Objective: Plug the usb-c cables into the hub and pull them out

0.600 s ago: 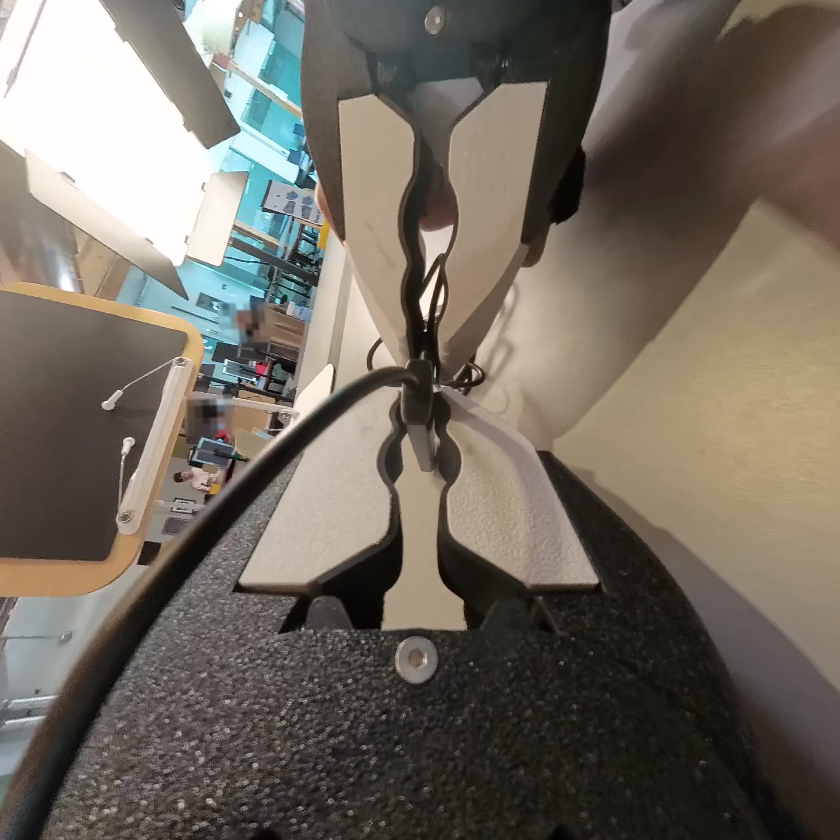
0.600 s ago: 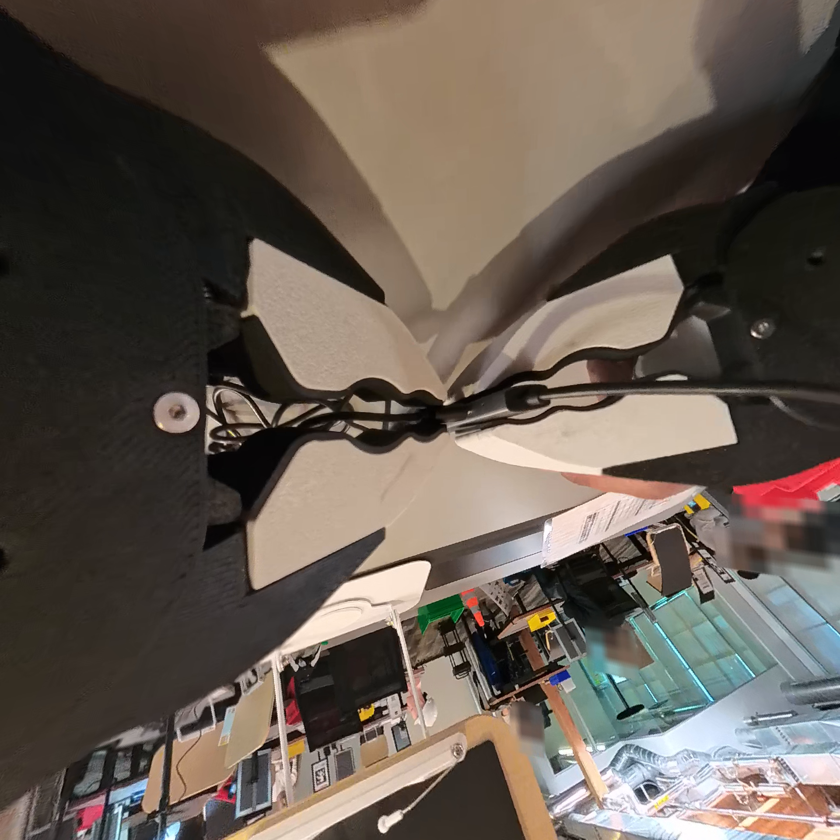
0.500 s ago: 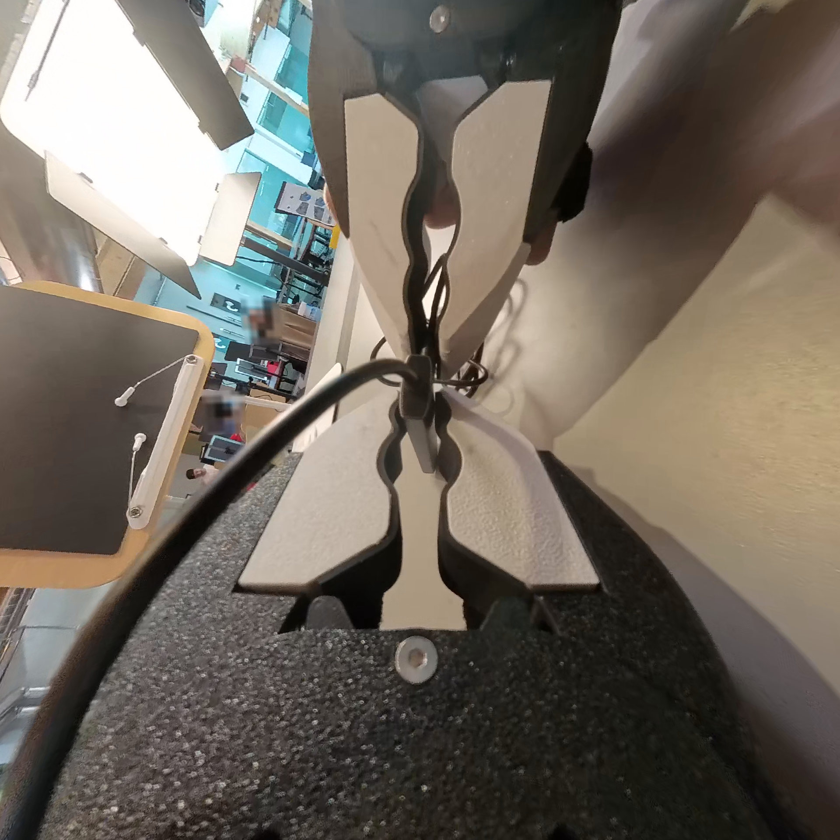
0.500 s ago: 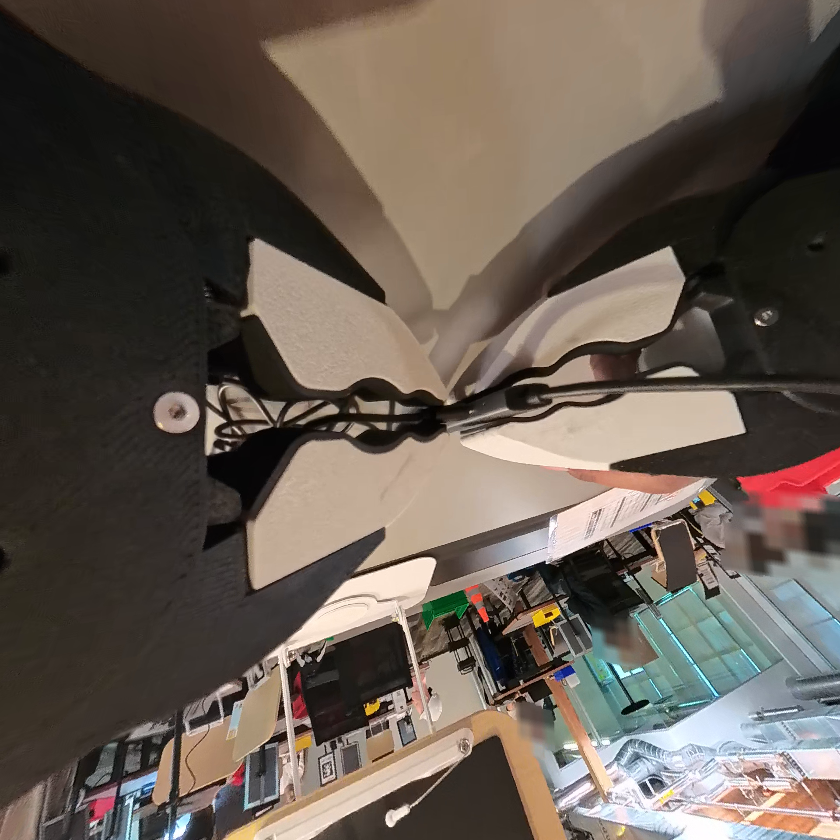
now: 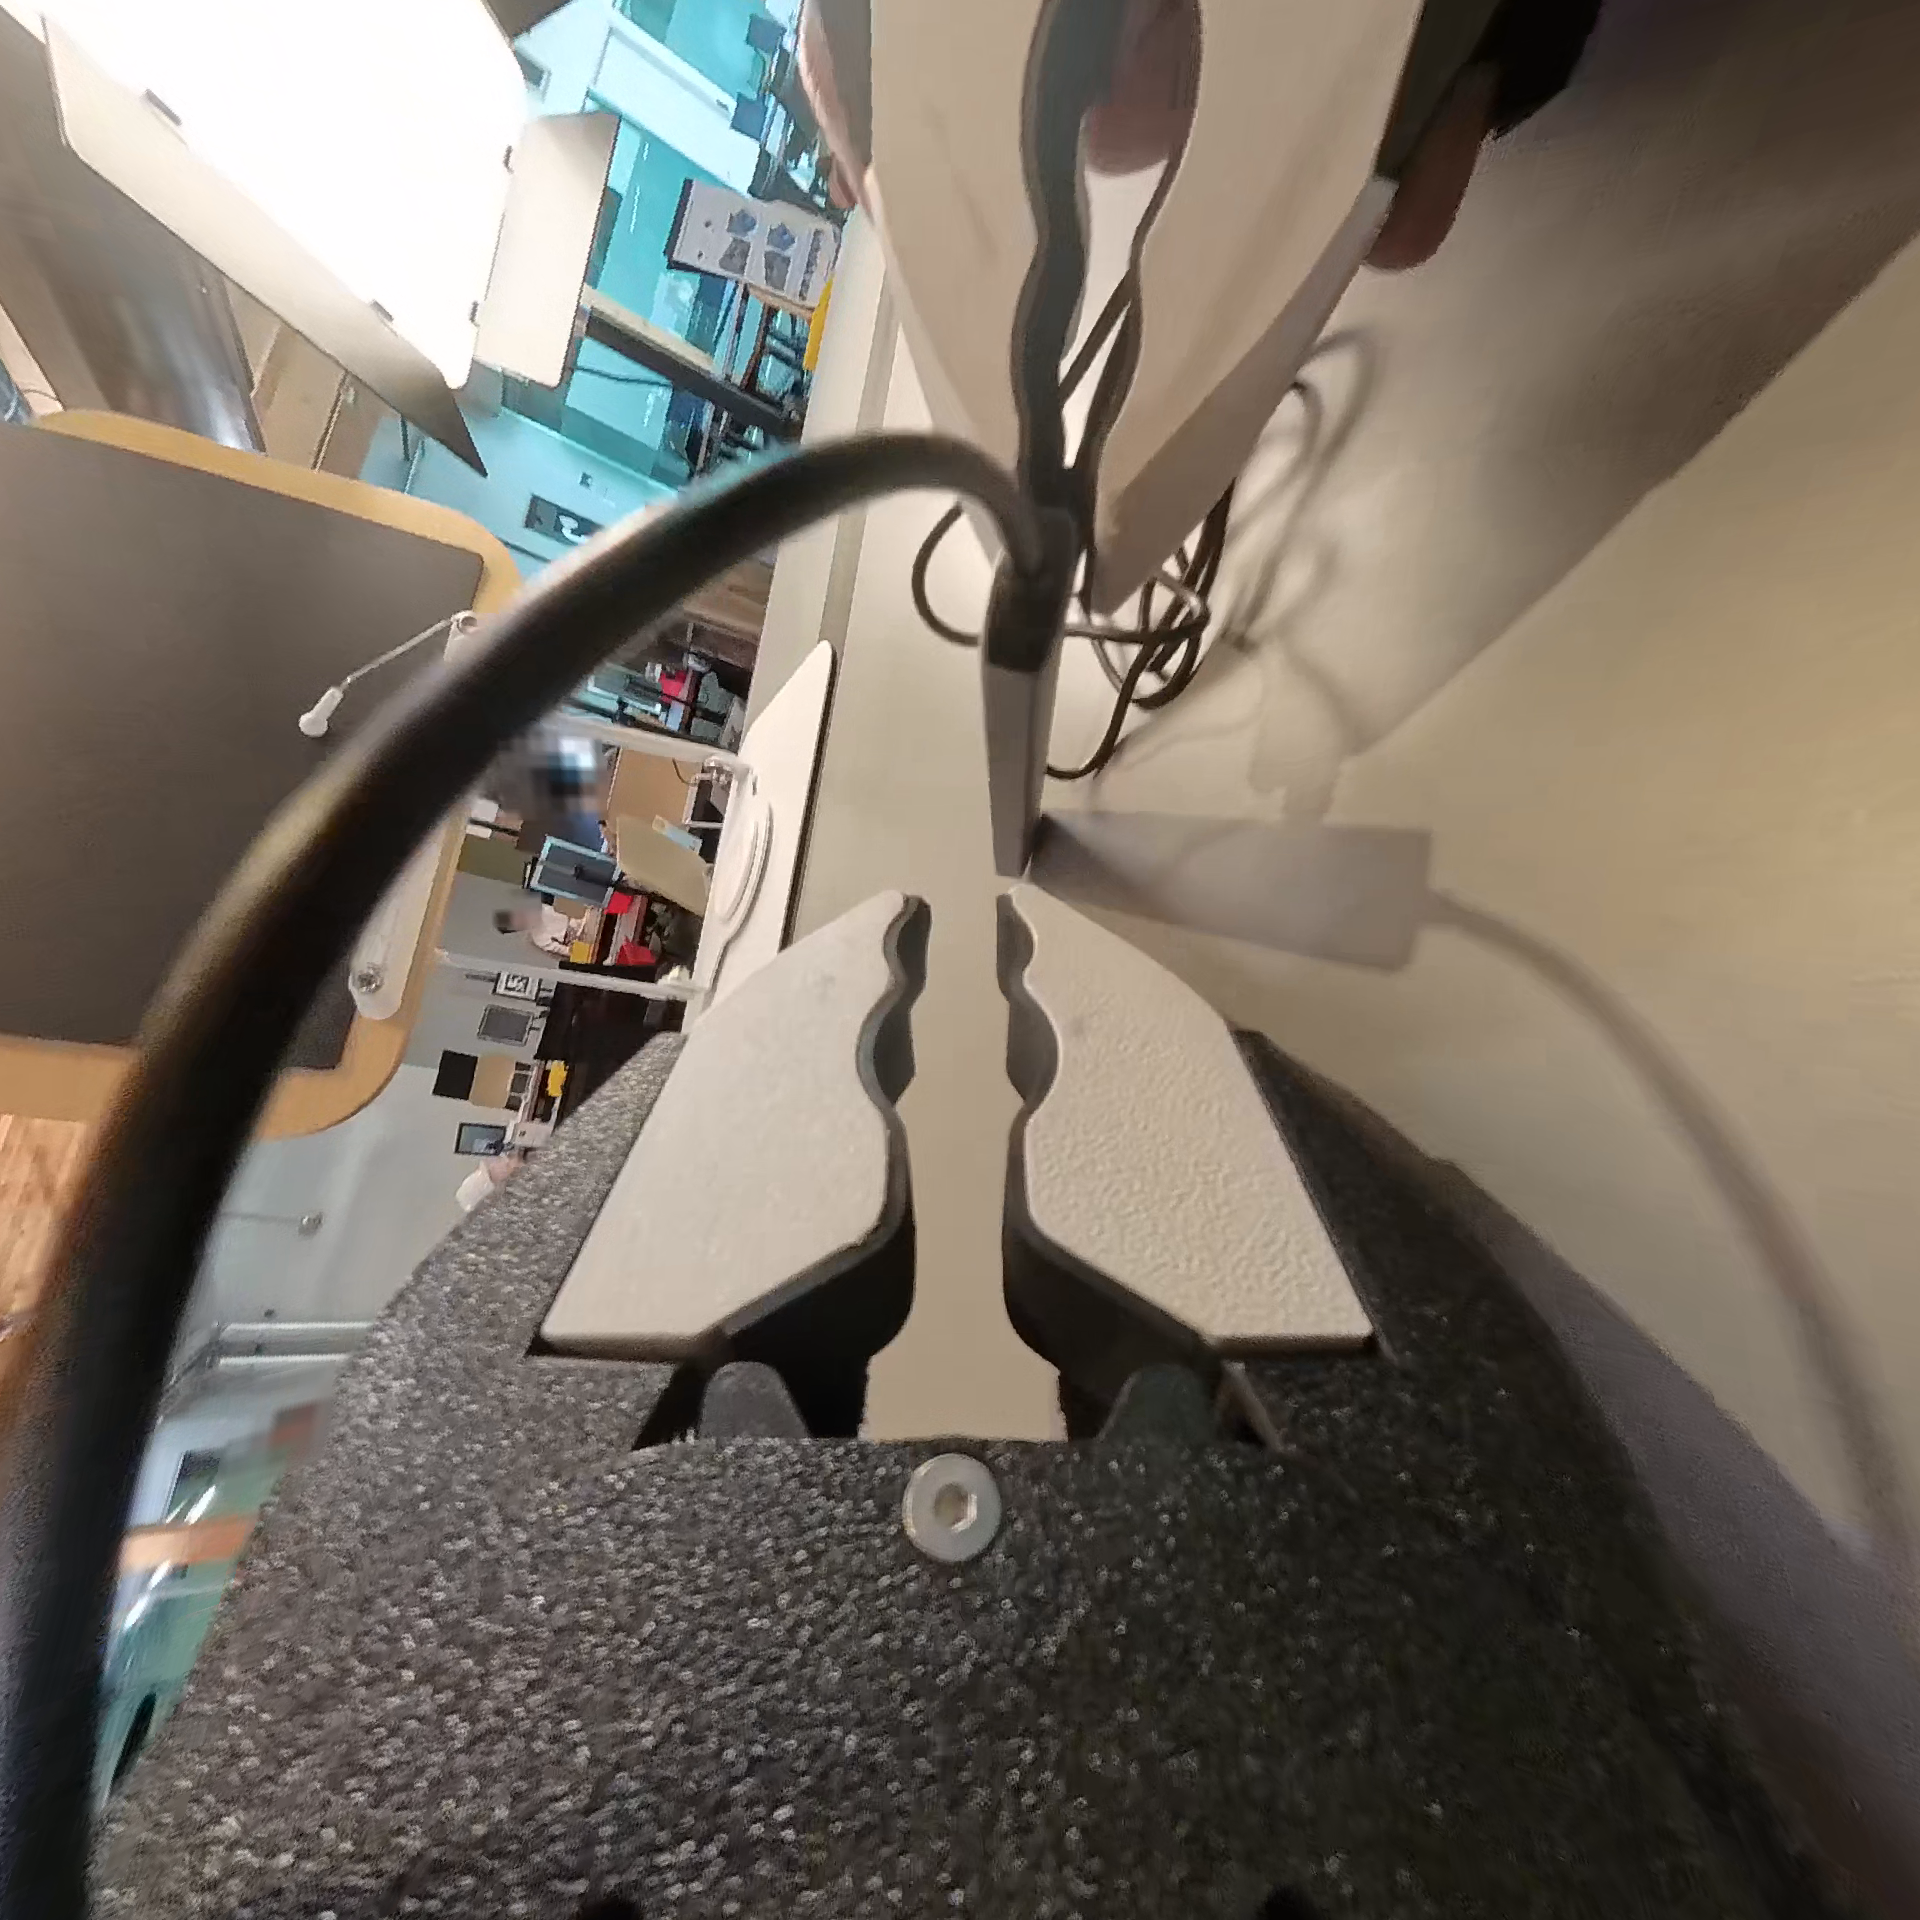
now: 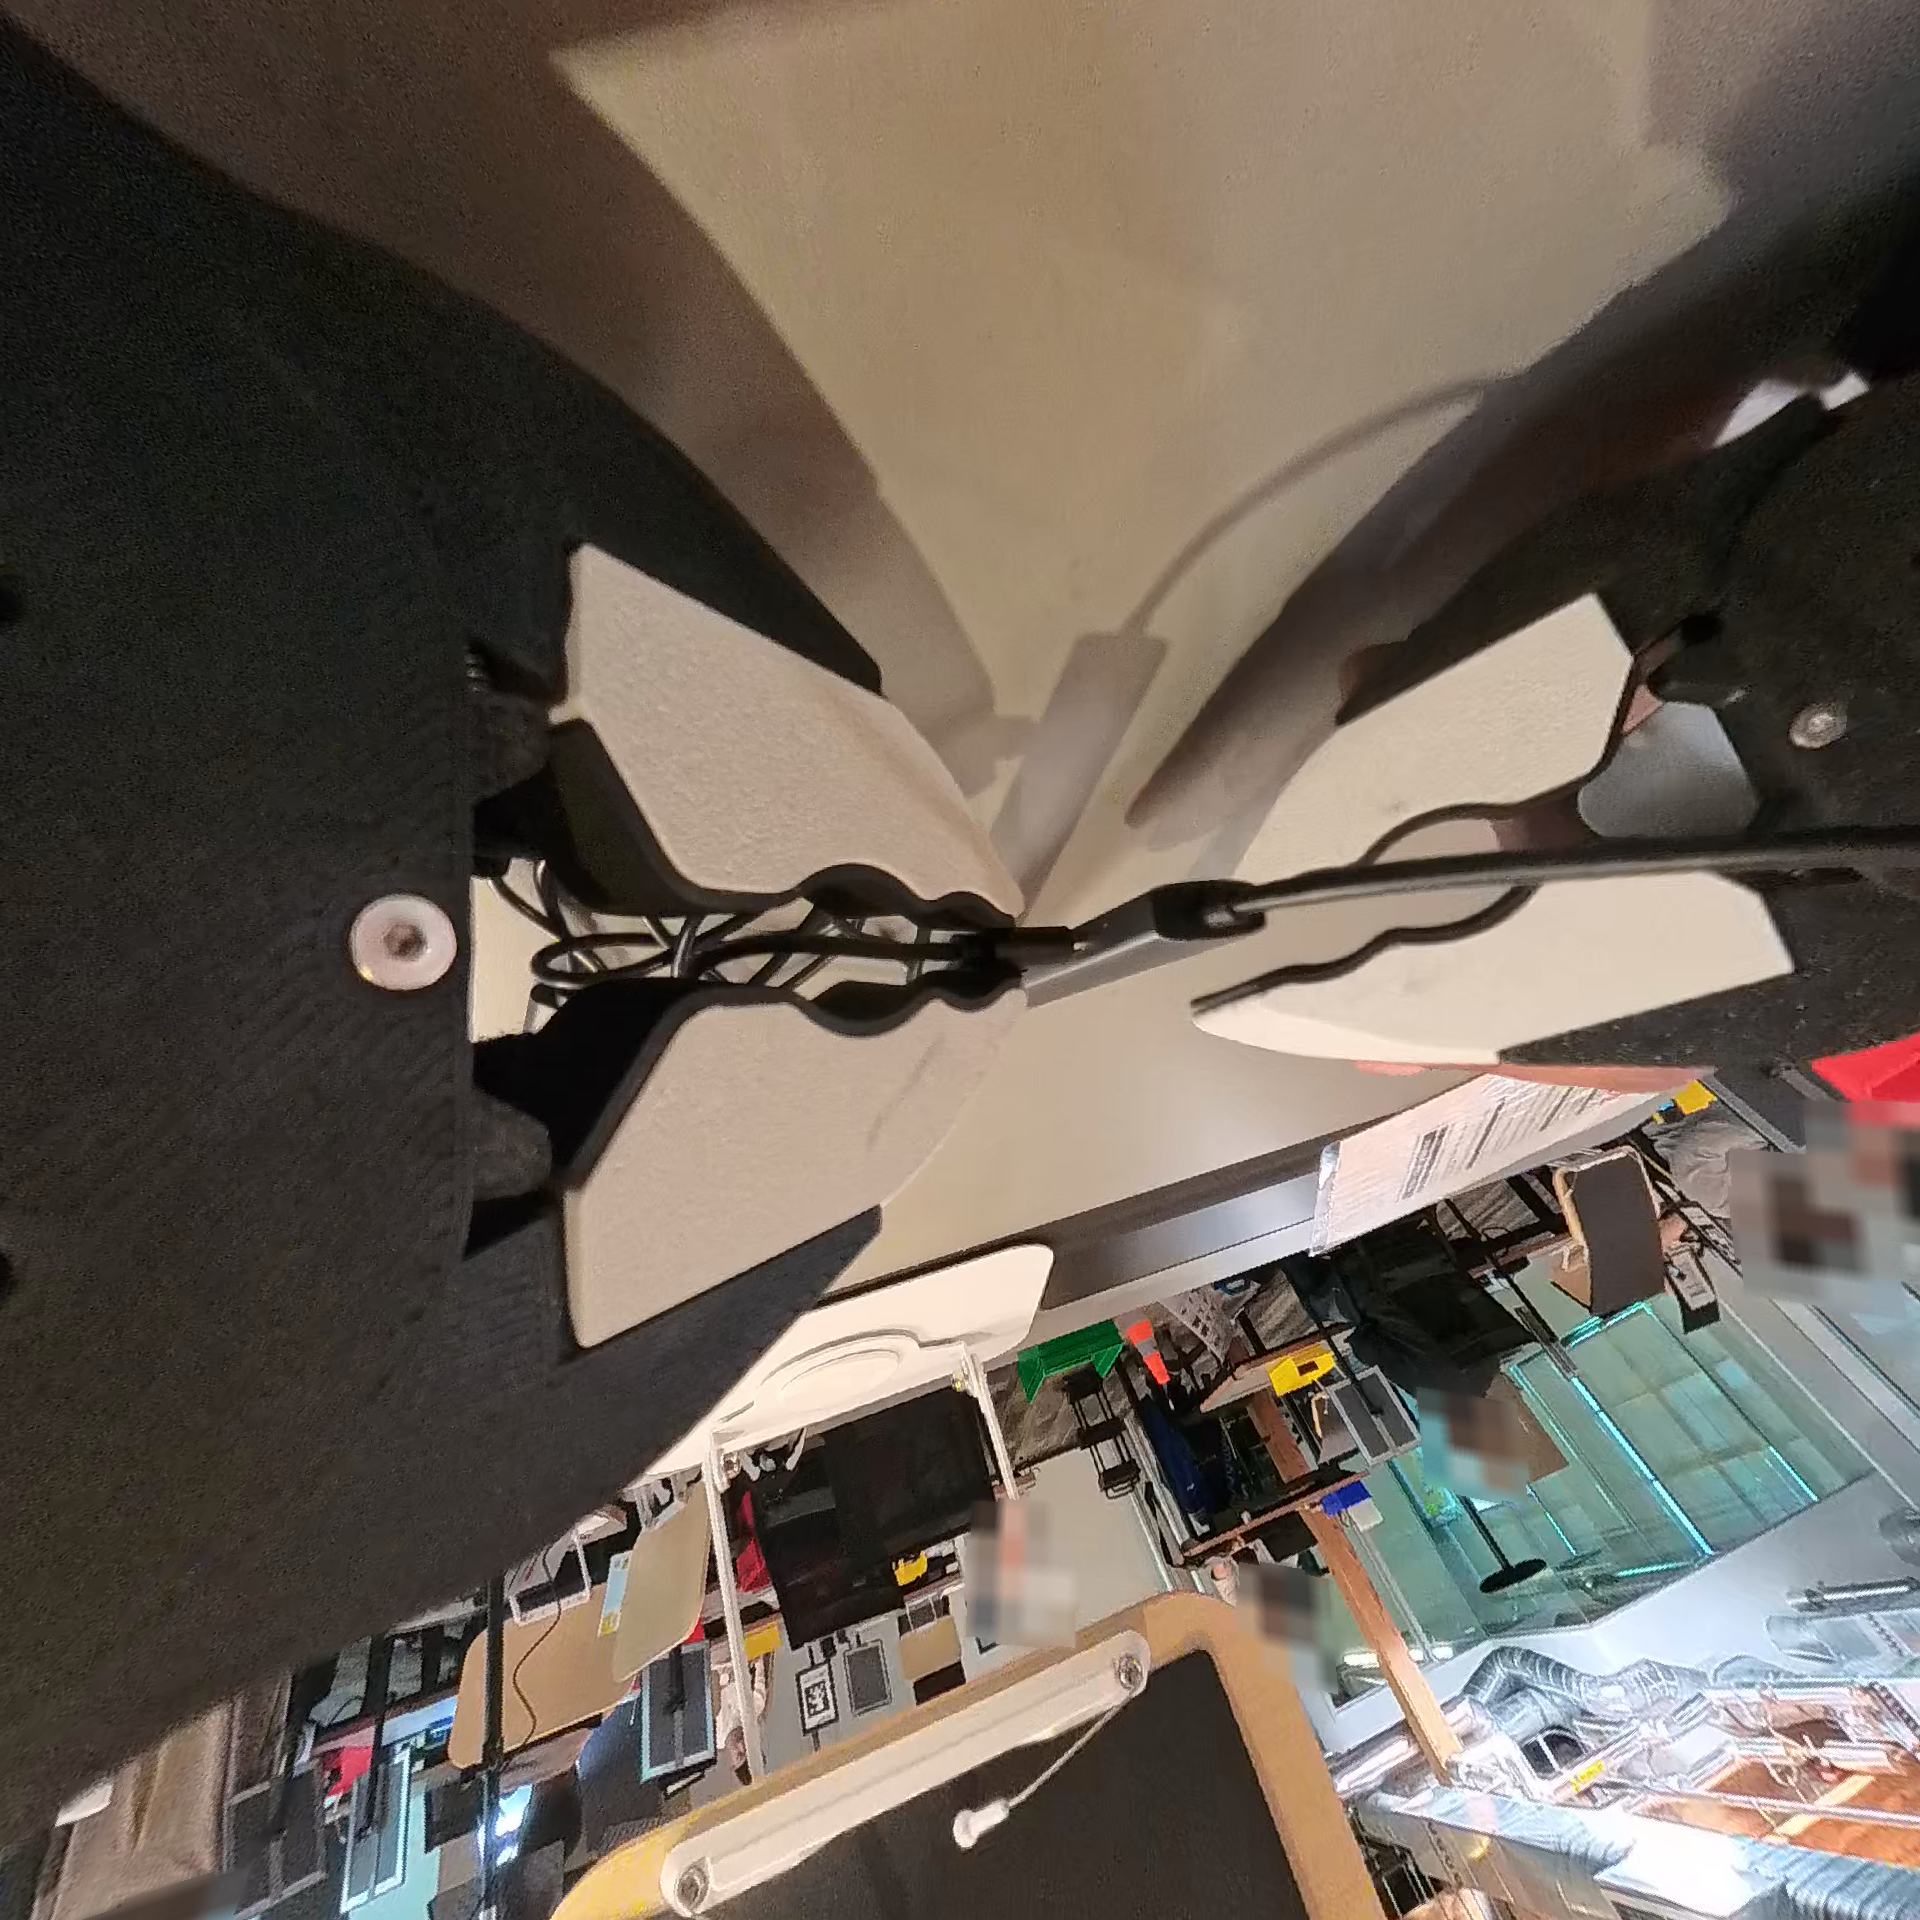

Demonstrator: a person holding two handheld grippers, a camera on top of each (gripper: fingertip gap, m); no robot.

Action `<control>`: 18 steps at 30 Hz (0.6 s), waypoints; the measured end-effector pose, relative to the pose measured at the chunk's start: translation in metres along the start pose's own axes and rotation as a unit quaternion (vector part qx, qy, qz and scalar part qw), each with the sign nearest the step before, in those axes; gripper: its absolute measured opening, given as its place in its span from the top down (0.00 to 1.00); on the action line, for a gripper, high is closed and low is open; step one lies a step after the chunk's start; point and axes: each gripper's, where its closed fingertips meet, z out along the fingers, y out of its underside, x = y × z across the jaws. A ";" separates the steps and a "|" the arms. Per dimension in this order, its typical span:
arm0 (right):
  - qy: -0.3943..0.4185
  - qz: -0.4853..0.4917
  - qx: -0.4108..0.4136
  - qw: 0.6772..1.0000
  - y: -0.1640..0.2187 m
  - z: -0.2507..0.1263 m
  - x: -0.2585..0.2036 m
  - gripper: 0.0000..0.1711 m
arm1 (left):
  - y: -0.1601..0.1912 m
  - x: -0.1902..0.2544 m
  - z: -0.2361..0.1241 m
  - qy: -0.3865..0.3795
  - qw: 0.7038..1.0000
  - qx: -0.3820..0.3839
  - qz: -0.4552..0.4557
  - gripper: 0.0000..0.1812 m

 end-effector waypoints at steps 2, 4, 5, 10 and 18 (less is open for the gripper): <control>0.000 0.000 -0.001 1.000 0.001 0.001 -0.001 0.96 | 0.007 -0.004 0.000 -0.006 1.000 -0.009 -0.008 0.93; 0.002 0.003 0.002 1.000 0.002 0.001 0.000 0.96 | 0.016 -0.009 -0.002 -0.014 0.999 -0.017 -0.023 0.95; 0.004 0.008 0.004 1.000 0.002 0.001 0.001 0.96 | 0.022 -0.012 -0.004 -0.019 0.999 -0.020 -0.034 0.96; 0.004 0.018 0.003 1.000 0.007 0.003 0.001 0.96 | 0.062 -0.038 -0.019 -0.055 0.990 -0.041 -0.125 1.00; -0.002 0.027 0.007 1.000 0.008 0.004 -0.001 0.96 | 0.123 -0.033 -0.043 -0.005 0.933 -0.160 -0.323 0.97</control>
